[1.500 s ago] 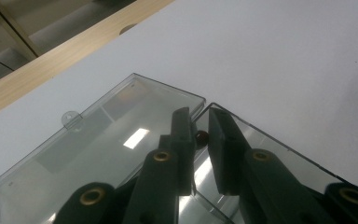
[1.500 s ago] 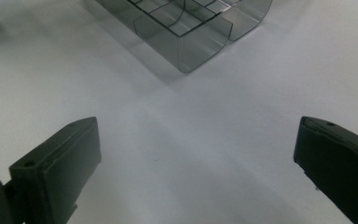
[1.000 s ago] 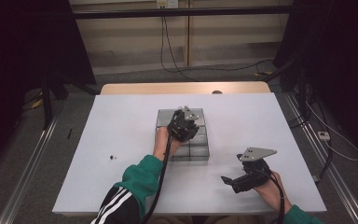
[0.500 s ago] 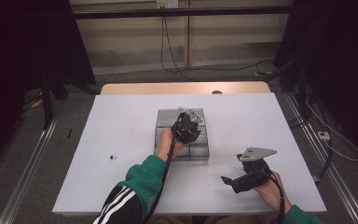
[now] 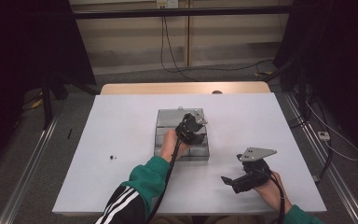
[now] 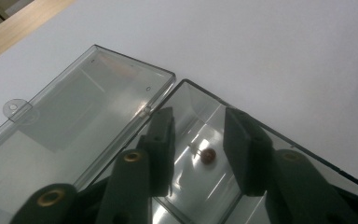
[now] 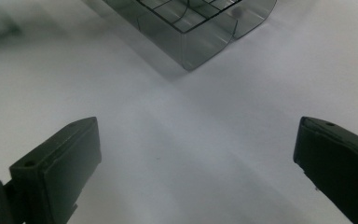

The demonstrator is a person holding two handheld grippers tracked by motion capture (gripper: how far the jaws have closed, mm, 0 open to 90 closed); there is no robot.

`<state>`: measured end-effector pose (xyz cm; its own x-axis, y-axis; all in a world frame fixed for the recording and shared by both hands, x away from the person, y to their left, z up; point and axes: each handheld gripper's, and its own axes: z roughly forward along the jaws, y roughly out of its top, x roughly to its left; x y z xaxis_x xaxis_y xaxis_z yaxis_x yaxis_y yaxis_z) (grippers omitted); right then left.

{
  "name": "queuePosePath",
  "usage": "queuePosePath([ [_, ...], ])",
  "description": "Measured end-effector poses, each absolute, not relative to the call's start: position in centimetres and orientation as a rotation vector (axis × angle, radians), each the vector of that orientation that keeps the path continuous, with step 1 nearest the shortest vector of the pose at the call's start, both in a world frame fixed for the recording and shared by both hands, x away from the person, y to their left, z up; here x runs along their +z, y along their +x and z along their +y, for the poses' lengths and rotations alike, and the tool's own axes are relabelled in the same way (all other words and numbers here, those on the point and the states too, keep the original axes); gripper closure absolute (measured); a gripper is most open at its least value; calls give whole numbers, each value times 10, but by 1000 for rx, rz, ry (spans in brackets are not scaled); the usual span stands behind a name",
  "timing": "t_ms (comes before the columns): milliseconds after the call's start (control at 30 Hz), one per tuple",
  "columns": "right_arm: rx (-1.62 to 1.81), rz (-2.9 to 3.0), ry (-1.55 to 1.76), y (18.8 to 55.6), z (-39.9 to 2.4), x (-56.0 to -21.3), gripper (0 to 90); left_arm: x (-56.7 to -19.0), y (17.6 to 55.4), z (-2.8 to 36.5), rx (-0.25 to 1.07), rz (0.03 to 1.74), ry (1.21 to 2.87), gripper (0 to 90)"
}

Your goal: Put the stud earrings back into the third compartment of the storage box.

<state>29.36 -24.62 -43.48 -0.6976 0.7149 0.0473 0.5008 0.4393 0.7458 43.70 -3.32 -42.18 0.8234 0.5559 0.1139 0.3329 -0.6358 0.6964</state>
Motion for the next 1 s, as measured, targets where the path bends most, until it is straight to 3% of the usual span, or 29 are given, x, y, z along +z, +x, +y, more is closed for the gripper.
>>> queuePosePath([
  [167, 1116, 2415, 1049, 293, -247, -435, 7, -413, 433, -23, 396, 665, 2268, 539],
  [467, 1118, 2418, 1047, 293, -246, -434, 7, -402, 419, 4, 432, 684, 2264, 272],
  [1000, 1126, 2425, 1051, 293, -245, -434, 7, -410, 398, 57, 474, 731, 2309, 76],
])
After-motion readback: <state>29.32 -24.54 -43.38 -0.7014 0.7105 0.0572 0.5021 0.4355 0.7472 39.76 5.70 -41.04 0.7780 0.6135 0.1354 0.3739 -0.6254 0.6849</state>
